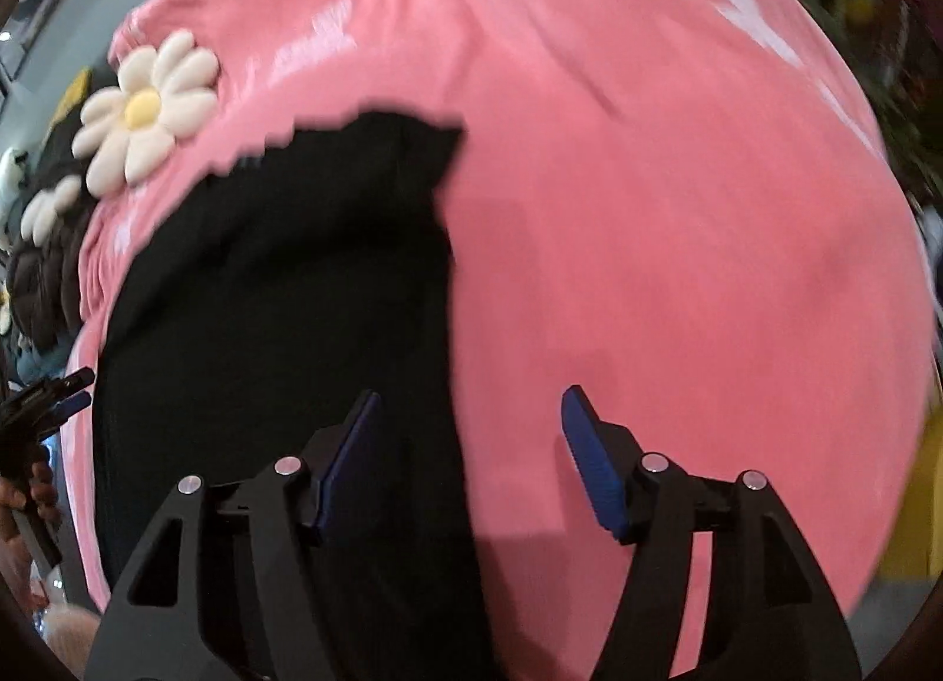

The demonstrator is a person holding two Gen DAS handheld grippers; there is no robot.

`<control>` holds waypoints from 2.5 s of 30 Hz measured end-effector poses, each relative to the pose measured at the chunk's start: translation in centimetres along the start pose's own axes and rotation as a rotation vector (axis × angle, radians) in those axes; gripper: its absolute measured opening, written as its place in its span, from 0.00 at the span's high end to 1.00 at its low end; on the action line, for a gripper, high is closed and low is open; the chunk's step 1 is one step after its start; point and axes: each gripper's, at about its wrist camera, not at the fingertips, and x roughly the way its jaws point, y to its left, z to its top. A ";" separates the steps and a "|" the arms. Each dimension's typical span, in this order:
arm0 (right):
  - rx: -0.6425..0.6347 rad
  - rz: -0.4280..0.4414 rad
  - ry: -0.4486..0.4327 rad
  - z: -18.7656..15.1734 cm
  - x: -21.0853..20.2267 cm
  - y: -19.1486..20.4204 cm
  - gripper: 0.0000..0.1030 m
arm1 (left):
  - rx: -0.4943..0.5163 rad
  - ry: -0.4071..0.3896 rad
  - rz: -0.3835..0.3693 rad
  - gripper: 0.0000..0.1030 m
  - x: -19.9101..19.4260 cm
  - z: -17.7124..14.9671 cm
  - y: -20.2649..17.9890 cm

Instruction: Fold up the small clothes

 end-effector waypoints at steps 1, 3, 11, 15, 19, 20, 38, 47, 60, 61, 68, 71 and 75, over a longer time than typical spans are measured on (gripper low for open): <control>0.008 -0.009 0.032 -1.9 -0.3 -0.2 0.36 | -0.014 0.037 0.010 0.35 -0.5 -2.7 0.6; 0.029 -0.019 0.096 -5.8 -0.7 -0.3 0.32 | -0.024 0.077 0.041 0.35 -1.3 -7.2 1.2; 0.079 -0.043 0.185 -12.0 -0.6 -0.2 0.20 | -0.043 0.092 0.093 0.31 -4.0 -15.7 1.7; 0.020 -0.076 0.152 -12.4 -0.7 1.1 0.18 | -0.006 0.064 0.139 0.31 -4.0 -16.8 0.9; -0.005 -0.037 0.117 -12.9 -1.7 1.6 0.42 | 0.001 0.042 0.147 0.33 -3.9 -17.1 0.6; -0.011 -0.029 0.113 -12.9 -1.8 1.8 0.49 | -0.002 0.043 0.142 0.37 -3.9 -17.0 0.9; 0.023 0.134 0.084 -11.5 -7.1 0.9 0.94 | 0.020 0.083 0.067 0.94 -7.1 -16.2 -0.8; -0.086 0.050 0.130 -13.3 -10.4 -0.1 0.96 | 0.072 0.092 0.057 0.96 -12.1 -17.6 -0.3; -0.058 -0.013 0.179 -11.5 -4.1 0.0 0.30 | -0.125 0.144 0.113 0.28 -4.7 -17.6 0.6; -0.053 -0.017 0.193 -11.5 -3.0 0.1 0.30 | -0.132 0.159 0.122 0.28 -3.8 -17.5 0.6; -0.037 0.087 0.168 -11.0 -3.6 1.0 0.96 | -0.099 0.191 0.003 0.93 -3.4 -15.9 -0.3; -0.071 0.090 0.151 -10.8 -7.2 1.0 0.97 | -0.073 0.192 -0.030 0.93 -5.6 -15.4 -0.9; -0.097 0.099 0.175 -11.5 -11.0 -0.1 0.97 | -0.045 0.198 -0.072 0.93 -9.0 -15.6 -0.8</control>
